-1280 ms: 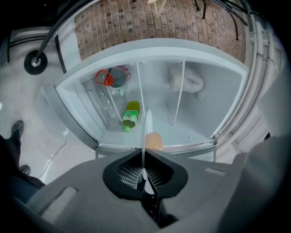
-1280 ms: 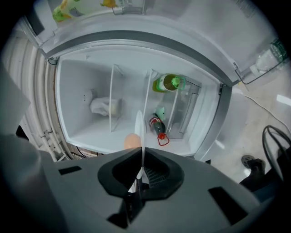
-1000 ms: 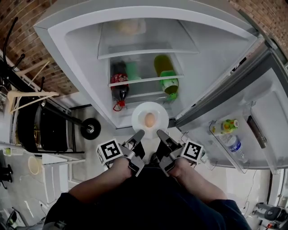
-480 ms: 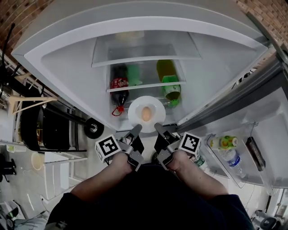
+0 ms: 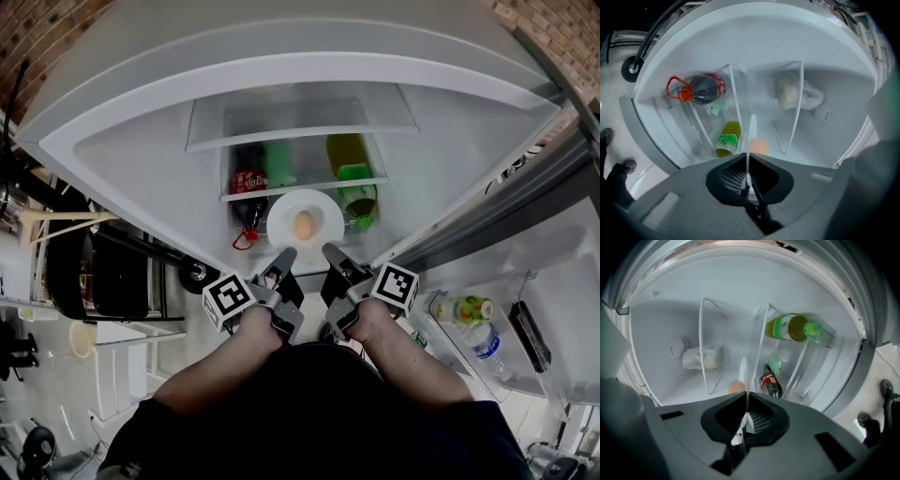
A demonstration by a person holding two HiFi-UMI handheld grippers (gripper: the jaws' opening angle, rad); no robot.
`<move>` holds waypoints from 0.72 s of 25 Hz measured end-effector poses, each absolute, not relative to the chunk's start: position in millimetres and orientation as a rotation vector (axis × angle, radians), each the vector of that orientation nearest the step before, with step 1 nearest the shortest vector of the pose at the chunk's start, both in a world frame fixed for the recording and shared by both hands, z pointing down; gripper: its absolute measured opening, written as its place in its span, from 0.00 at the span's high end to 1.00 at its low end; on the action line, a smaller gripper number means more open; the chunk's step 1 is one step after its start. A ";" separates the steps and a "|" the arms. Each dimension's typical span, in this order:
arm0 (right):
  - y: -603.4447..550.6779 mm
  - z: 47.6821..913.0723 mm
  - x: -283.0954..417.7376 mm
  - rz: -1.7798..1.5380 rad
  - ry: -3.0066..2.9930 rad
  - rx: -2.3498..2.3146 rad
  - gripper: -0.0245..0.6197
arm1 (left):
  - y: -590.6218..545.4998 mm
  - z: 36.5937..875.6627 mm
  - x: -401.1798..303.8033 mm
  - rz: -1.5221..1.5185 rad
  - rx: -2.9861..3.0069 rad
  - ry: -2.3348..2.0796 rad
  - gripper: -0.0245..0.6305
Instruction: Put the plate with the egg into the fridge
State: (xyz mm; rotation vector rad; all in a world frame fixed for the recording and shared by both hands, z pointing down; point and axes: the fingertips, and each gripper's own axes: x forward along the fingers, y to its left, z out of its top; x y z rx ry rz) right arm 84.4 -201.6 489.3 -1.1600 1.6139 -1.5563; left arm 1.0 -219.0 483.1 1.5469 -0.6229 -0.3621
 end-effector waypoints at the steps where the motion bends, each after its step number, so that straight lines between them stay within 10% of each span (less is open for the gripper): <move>1: -204.8 488.9 85.7 -1.554 1.613 -1.164 0.93 | -222.3 483.1 2.0 -0.368 1.546 -0.626 0.93; 18: -259.7 493.6 97.7 -1.544 1.543 -1.166 0.93 | -274.2 491.4 14.5 -0.431 1.507 -0.699 0.93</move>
